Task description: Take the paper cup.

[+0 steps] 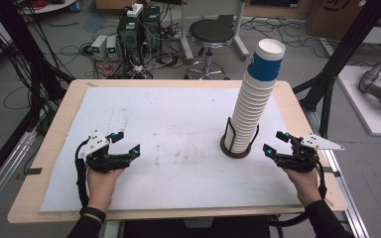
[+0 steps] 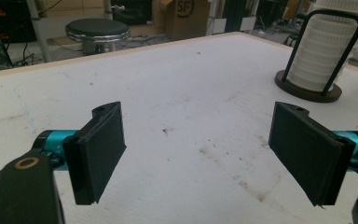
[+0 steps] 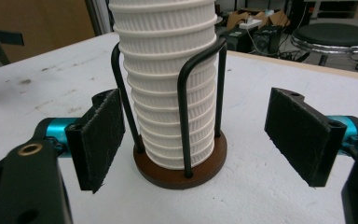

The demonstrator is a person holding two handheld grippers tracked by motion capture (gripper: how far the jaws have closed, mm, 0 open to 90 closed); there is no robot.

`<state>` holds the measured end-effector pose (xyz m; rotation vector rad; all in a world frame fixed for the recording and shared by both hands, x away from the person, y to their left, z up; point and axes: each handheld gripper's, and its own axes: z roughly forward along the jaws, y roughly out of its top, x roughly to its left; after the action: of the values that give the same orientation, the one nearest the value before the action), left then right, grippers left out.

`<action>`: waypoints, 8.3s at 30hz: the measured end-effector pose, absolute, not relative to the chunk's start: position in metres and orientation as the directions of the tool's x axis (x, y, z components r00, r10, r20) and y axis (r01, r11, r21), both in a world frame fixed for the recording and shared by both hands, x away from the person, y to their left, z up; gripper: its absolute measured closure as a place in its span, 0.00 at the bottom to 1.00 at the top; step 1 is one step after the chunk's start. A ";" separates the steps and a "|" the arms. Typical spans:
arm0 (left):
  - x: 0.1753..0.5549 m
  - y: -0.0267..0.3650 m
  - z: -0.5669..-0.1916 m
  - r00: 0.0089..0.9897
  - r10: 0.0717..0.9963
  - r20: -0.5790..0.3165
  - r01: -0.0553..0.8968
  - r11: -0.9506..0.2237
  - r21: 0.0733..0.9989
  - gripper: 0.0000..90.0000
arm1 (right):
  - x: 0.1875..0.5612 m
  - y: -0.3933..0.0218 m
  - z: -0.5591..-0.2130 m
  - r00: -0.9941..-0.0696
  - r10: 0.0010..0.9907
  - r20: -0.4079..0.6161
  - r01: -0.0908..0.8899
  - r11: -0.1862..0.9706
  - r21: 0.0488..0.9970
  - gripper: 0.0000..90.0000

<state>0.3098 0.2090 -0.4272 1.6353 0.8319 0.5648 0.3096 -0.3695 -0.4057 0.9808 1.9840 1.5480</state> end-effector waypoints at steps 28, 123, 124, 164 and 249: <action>0.308 0.211 -0.426 0.651 0.754 -0.084 0.215 -0.078 0.974 0.20 | 0.306 -0.373 -0.385 -0.684 0.725 0.087 0.222 0.093 0.971 0.21; 0.313 0.198 -0.407 0.727 0.674 -0.127 0.266 -0.106 0.958 0.20 | 0.372 -0.312 -0.261 -0.737 0.675 0.034 0.185 0.153 0.971 0.16; 0.314 0.197 -0.404 0.734 0.665 -0.136 0.267 -0.099 0.959 0.20 | 0.372 -0.312 -0.261 -0.737 0.675 0.034 0.185 0.153 0.971 0.16; 0.379 0.042 -0.213 0.913 0.405 -0.043 0.087 -0.091 0.992 0.20 | 0.372 -0.312 -0.261 -0.738 0.674 0.026 0.176 0.155 0.972 0.16; 0.414 -0.060 -0.110 0.948 0.317 0.006 -0.018 0.035 0.999 0.37 | 0.370 -0.312 -0.261 -0.736 0.677 0.012 0.168 0.164 0.972 0.16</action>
<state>0.4138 -0.0595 -0.1099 1.5189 0.2420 0.2611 0.3700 -0.3124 -0.2609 0.7990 2.0204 1.5989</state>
